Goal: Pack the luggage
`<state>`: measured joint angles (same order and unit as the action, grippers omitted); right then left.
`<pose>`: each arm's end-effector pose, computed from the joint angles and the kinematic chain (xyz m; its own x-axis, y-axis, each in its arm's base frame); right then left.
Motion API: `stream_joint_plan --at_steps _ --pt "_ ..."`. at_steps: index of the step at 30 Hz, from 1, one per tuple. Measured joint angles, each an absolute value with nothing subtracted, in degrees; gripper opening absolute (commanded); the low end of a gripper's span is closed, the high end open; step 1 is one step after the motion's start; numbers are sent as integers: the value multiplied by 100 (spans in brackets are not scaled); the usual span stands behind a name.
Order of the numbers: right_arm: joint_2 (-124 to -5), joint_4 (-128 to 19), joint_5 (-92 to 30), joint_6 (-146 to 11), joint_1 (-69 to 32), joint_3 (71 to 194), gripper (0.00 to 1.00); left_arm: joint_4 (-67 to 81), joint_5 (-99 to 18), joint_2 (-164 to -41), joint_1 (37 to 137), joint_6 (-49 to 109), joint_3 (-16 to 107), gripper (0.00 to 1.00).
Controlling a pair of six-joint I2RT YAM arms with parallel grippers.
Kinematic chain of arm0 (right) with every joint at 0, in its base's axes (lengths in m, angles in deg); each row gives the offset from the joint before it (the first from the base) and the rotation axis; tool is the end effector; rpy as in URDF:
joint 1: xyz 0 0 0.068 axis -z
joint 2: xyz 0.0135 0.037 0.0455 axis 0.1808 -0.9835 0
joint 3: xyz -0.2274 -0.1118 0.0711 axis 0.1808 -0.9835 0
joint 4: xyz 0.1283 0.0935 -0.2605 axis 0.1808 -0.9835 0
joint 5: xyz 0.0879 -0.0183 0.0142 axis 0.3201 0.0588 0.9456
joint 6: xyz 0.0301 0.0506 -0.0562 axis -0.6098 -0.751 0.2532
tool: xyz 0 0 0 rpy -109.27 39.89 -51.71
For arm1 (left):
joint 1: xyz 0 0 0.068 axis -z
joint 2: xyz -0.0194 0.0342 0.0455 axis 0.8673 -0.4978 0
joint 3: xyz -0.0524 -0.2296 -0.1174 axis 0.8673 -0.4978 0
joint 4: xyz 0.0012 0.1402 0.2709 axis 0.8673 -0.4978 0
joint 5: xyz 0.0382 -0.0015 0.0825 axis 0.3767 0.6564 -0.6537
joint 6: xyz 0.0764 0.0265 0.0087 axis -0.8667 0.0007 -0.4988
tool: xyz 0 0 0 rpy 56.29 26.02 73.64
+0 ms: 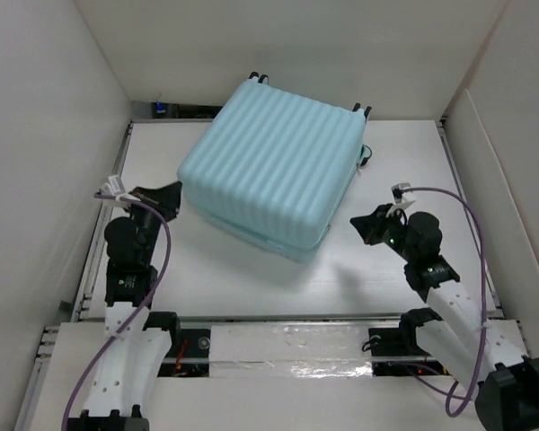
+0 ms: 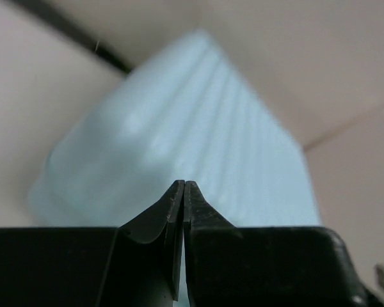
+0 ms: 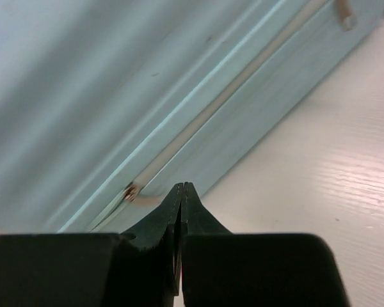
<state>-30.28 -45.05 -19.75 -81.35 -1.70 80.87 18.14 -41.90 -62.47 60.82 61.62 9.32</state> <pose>0.2632 0.0802 0.2103 -0.3931 0.2566 -0.8830 -0.3975 0.8185 0.4148 0.2414 -0.0114 0.3589 0.0917 -0.6791 -0.7283 0.2605 0.7222 -0.6407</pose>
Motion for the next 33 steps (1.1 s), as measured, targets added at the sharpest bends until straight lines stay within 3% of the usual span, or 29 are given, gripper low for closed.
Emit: stream_joint_plan --at_steps 5,10,16,19,20,23,33 --pt "-2267 -4472 -2058 -8083 -894 7558 4 969 -3374 -5727 6079 6125 -703 0" --pt "-2604 -4295 -2408 -7993 -1403 7341 25 698 -2856 -5559 6202 6129 -1288 0" --pt "-3373 -3917 -2738 -7792 -1770 7265 29 1106 -3669 -6147 8130 6324 -1625 0" --pt "-3519 -3878 -2863 -7674 -1906 7269 32 1218 -4688 -6627 9559 6444 -1474 21" --pt "-3522 -3875 -2919 -7650 -1954 7269 33 1240 -5011 -6748 9950 6495 -1428 37" --pt "-3519 -3733 -3055 -7582 -2041 7269 35 1395 -5755 -6896 10610 6713 -1411 57" --pt "-3749 -3440 -3370 -7364 -2078 7319 36 2422 -6353 -7882 10110 6901 -1363 55"
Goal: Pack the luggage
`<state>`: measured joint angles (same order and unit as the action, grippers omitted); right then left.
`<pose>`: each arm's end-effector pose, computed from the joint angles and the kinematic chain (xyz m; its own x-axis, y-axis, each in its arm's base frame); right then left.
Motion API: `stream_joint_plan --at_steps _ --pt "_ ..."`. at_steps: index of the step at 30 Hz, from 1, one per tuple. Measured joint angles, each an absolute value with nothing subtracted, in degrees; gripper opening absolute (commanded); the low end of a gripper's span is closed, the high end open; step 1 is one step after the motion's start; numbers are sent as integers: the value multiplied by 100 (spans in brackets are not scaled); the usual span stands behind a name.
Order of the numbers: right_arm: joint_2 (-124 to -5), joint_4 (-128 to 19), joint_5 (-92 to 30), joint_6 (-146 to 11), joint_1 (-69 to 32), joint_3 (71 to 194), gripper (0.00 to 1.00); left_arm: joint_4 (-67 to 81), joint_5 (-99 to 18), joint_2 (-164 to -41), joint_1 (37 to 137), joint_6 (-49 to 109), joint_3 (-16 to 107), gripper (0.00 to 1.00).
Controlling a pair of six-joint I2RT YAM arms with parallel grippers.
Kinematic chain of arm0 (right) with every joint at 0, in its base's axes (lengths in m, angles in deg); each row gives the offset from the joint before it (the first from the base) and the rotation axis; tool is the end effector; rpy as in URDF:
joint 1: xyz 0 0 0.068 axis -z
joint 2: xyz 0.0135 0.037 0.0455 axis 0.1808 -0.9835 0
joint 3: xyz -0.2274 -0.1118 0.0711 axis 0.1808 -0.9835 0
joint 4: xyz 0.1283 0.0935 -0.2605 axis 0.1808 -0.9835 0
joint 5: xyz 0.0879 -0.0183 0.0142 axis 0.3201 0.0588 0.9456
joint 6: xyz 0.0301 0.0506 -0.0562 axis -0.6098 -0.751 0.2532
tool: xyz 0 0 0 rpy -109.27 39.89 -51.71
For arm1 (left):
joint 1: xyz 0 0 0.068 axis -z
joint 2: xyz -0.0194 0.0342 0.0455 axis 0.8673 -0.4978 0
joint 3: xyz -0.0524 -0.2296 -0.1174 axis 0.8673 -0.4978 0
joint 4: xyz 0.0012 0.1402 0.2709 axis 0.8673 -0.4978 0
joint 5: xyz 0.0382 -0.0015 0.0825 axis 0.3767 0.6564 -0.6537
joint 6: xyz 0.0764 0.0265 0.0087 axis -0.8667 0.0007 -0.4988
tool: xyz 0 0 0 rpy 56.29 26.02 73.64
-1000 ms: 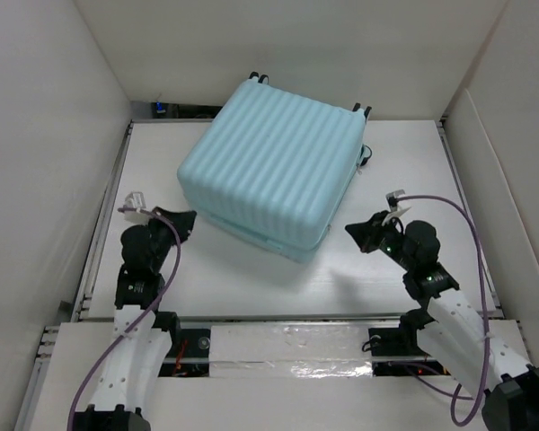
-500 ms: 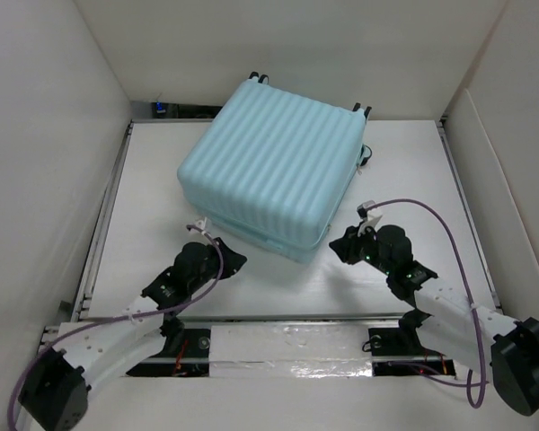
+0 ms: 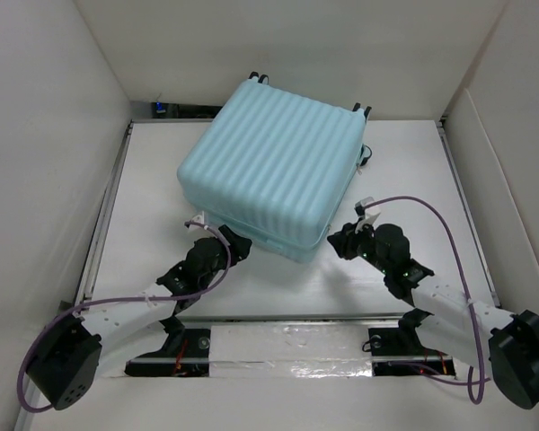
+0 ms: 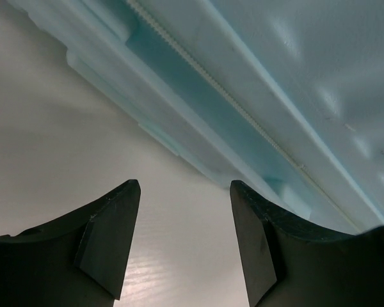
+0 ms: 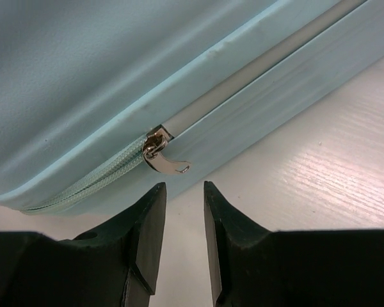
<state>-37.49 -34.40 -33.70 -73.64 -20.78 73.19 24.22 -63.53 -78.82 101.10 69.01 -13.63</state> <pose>0.2323 0.1481 0.1464 -0.3857 0.0275 -0.9222 -0.5168 0.8216 0.2407 0.2088 -0.1577 0.1316 -0.5054 -0.5488 -0.6659 0.0977 0.7304 -0.6760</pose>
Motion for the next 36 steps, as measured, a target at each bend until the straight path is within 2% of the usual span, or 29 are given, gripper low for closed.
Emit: stream_joint_plan --at_steps 15,21,25,30,32,33,34,36 --pt "-3852 -3239 -3402 -7134 -2159 7444 38 3143 -6161 -8614 10038 6772 -1337 50" --pt "-3858 -3139 -3577 -7071 -2203 7459 30 3436 -6082 -8822 10014 6752 -1330 49" --pt "-3987 -2975 -3647 -7023 -2236 7503 17 3465 -6082 -8822 10014 6722 -1330 50" --pt "-4127 -2769 -3761 -6986 -2319 7518 10 3511 -6098 -8822 9985 6702 -1328 52" --pt "-4184 -2689 -3905 -6988 -2391 7518 14 3519 -6115 -8824 9976 6702 -1321 53" --pt "-4206 -2656 -3993 -6983 -2435 7518 20 3513 -6122 -8824 9979 6700 -1308 53" --pt "-4221 -2643 -4106 -6981 -2491 7518 32 3508 -6126 -8824 9979 6687 -1291 54" --pt "-4225 -2643 -4419 -6951 -2609 7518 37 3506 -6131 -8824 9979 6680 -1286 54"
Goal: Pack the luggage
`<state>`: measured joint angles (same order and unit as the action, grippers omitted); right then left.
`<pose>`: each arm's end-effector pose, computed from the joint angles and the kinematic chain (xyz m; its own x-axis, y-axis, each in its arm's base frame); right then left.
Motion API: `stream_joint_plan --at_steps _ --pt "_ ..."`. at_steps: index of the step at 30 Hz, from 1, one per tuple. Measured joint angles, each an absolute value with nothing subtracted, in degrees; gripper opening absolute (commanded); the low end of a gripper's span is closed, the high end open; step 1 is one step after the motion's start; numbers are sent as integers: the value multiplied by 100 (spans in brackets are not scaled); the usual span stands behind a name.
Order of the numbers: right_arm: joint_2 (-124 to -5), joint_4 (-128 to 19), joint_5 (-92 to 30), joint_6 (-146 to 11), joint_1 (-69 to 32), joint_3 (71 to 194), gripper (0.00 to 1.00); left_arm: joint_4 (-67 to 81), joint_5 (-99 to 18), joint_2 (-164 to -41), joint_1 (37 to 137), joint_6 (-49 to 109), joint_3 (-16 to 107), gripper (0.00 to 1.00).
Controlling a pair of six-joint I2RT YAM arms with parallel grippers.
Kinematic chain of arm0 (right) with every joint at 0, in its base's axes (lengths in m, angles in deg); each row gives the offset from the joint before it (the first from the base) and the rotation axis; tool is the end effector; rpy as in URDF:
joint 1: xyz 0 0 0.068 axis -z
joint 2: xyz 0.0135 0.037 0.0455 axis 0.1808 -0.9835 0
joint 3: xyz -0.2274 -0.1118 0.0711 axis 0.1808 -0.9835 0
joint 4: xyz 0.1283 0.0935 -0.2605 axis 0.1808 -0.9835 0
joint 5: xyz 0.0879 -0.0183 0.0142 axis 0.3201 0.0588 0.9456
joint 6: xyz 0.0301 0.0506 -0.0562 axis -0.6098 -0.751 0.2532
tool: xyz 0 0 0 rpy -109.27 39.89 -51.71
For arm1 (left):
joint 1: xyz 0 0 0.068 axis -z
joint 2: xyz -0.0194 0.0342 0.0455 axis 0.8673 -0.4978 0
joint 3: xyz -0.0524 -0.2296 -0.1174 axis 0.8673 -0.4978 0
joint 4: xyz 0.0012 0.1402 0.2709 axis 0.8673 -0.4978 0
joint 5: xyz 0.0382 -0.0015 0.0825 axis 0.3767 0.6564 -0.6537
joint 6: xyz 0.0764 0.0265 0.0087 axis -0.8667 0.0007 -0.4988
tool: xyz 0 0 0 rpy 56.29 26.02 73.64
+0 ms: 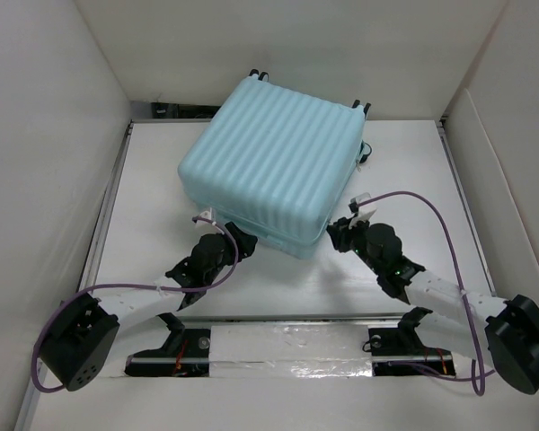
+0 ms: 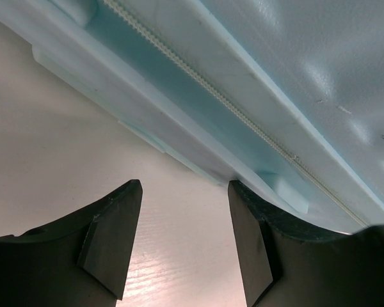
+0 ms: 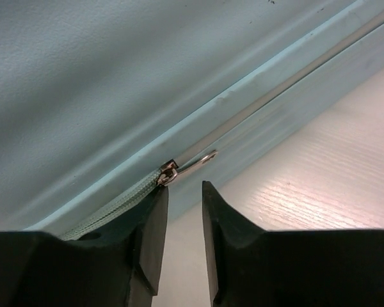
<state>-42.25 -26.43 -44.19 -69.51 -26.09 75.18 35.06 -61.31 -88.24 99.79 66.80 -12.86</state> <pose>0.2368 0.1672 0.1580 -0.2517 0.0038 -0.9678 -0.4877 0.8633 0.1303 0.2213 -0.1637 0.1215 -0.4940 -0.5365 -0.6842 0.1416 0.7268 -0.6721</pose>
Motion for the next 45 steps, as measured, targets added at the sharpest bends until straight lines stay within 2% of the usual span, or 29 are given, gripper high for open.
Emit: stream_joint_plan --at_steps 3,6,8,10,11,16,20,23,24,25,26,29,30,34,38,41,43,45 --pt "-4217 -2662 -4771 -6946 -2728 7518 38 3506 -6131 -8824 9979 6676 -1286 54" --pt "-4199 -2660 -5061 -6946 -2806 7516 35 3508 -6131 -8824 9979 6676 -1286 54" --pt "-4201 -2619 -5158 -6951 -2832 7505 21 3508 -6131 -8824 9979 6676 -1286 54" --pt "-4271 -2446 -5195 -6955 -2874 7461 1 3513 -6131 -8824 9979 6678 -1286 54" --pt "-4330 -2341 -5214 -6937 -2896 7444 0 3519 -6128 -8824 9979 6678 -1286 54" --pt "-4367 -2046 -5496 -6900 -3108 7335 0 3530 -6128 -8824 9979 6676 -1286 54" --pt "-3935 -2131 -5853 -6889 -3405 7252 0 3537 -6128 -8824 9979 6676 -1286 54" --pt "-3618 -2083 -6008 -6931 -3482 7252 0 3541 -6128 -8824 9979 6669 -1286 63" --pt "-3519 -2059 -6062 -6946 -3503 7254 5 3537 -6126 -8824 9979 6658 -1288 65" --pt "-3511 -2066 -6097 -6953 -3503 7271 19 3526 -6124 -8824 9979 6658 -1288 66" --pt "-3543 -2090 -6106 -6970 -3506 7295 25 3511 -6122 -8824 9979 6658 -1288 66" --pt "-3753 -2280 -6104 -6968 -3506 7409 33 3506 -6117 -8822 9979 6654 -1288 66" --pt "-3782 -2343 -6104 -6970 -3503 7424 33 3502 -6117 -8818 9979 6652 -1288 66" --pt "-3618 -2529 -6045 -7007 -3506 7413 22 3495 -6113 -8772 9979 6639 -1288 66" --pt "-3227 -2525 -6006 -7104 -3453 7278 19 3541 -6120 -8665 9979 6621 -1288 65" --pt "-3207 -2579 -5918 -7132 -3342 7274 24 3661 -6155 -8614 9979 6613 -1288 66" --pt "-3259 -2719 -5848 -7149 -3302 7276 32 3698 -6170 -8610 9976 6602 -1286 65" --pt "-3331 -2846 -5730 -7156 -3302 7276 34 3705 -6179 -8619 9976 6591 -1280 65"
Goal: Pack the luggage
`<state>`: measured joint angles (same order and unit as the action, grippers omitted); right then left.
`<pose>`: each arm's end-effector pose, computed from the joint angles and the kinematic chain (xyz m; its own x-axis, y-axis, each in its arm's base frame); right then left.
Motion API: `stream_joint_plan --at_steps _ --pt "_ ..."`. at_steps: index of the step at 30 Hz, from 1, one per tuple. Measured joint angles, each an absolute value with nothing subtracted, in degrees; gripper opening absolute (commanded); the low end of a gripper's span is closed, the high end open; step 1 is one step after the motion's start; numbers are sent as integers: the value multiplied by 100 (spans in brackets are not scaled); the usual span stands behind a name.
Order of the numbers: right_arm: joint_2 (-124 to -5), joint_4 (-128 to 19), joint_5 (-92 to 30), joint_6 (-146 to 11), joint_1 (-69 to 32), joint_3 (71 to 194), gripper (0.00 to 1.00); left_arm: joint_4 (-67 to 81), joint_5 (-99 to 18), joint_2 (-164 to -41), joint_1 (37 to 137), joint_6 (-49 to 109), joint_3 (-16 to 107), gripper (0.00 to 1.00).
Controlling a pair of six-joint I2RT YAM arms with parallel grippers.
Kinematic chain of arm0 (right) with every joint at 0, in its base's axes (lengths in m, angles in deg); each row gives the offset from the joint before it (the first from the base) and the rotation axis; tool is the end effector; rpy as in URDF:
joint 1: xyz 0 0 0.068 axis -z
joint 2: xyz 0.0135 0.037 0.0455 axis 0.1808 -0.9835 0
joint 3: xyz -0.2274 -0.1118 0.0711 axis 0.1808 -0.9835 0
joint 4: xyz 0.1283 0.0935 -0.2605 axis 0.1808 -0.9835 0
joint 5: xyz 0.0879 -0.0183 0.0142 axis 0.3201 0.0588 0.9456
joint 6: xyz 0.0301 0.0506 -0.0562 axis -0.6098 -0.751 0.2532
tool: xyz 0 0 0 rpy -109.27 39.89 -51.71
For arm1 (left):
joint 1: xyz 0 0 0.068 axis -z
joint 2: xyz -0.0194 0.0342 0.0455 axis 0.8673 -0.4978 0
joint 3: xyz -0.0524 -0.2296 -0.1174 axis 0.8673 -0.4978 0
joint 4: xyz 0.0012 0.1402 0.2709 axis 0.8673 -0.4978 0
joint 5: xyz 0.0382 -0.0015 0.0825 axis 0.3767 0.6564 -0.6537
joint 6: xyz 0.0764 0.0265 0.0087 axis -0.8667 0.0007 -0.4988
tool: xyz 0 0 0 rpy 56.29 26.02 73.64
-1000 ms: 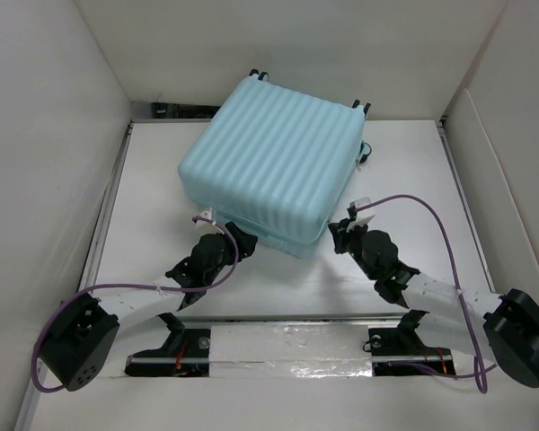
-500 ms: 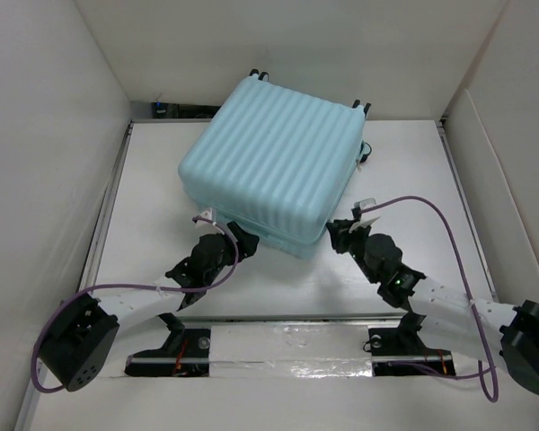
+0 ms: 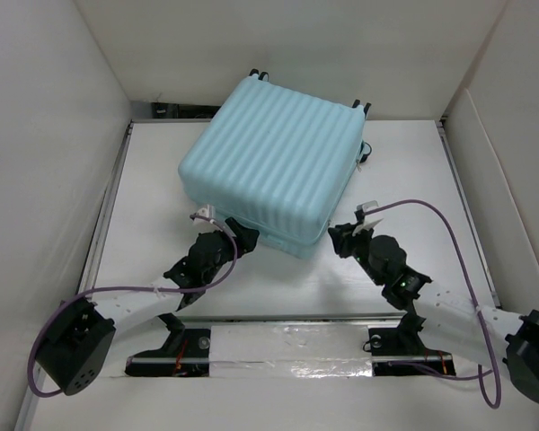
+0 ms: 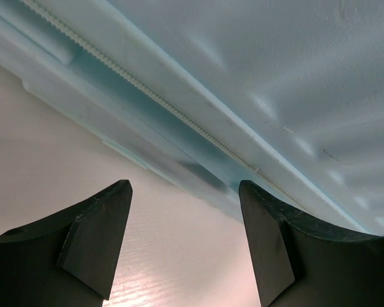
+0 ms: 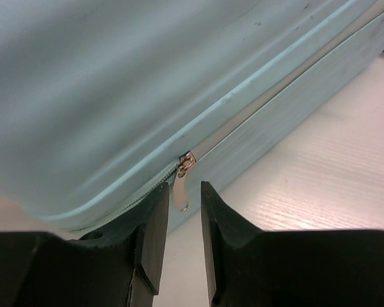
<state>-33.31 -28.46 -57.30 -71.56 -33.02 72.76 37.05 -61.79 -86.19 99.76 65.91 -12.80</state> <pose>0.2120 0.1700 0.1769 -0.1797 0.0765 -0.9807 -0.3992 0.9055 0.1438 0.2224 -0.1636 0.1359 -0.4477 -0.5598 -0.6973 0.1811 0.7069 -0.6838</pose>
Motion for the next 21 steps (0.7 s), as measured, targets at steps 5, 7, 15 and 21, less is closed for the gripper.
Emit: stream_joint_plan --at_steps 5,7,15,21 --pt "-3563 -2912 -5579 -7145 -3302 7284 36 3727 -6196 -8772 9976 6560 -1149 63" --pt "-3683 -2931 -5562 -7141 -3302 7324 36 3760 -6209 -8807 9976 6556 -1138 63" --pt "-4289 -2890 -5671 -6966 -3289 7593 36 3851 -6211 -8885 9913 6554 -1138 62" --pt "-4529 -2641 -5962 -6920 -3285 7597 23 3878 -6214 -8909 9904 6554 -1138 59"
